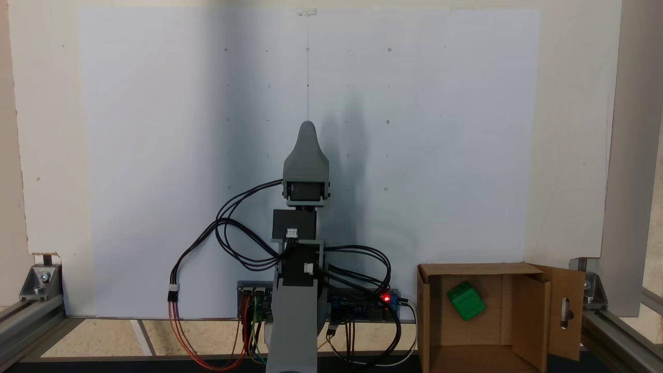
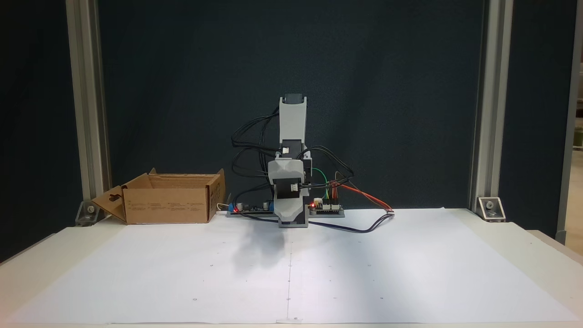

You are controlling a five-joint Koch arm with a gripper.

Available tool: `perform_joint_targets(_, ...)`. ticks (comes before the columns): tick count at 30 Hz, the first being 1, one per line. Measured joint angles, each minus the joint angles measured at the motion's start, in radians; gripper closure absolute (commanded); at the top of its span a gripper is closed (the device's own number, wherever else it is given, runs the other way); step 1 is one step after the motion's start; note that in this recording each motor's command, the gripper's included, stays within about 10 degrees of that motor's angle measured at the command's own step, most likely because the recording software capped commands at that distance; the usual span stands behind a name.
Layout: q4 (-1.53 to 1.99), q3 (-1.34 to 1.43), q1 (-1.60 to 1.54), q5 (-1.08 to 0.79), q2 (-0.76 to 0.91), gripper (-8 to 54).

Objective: Grasp a green dice and put it in the bin.

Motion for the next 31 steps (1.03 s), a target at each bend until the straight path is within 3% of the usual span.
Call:
perform_joint_targets(13, -0.48, 0.081, 0.049, -0.005, 0.0, 1.2)
perform_joint_targets(31, -0.492, 0.081, 0.052, -0.005, 0.0, 1.0)
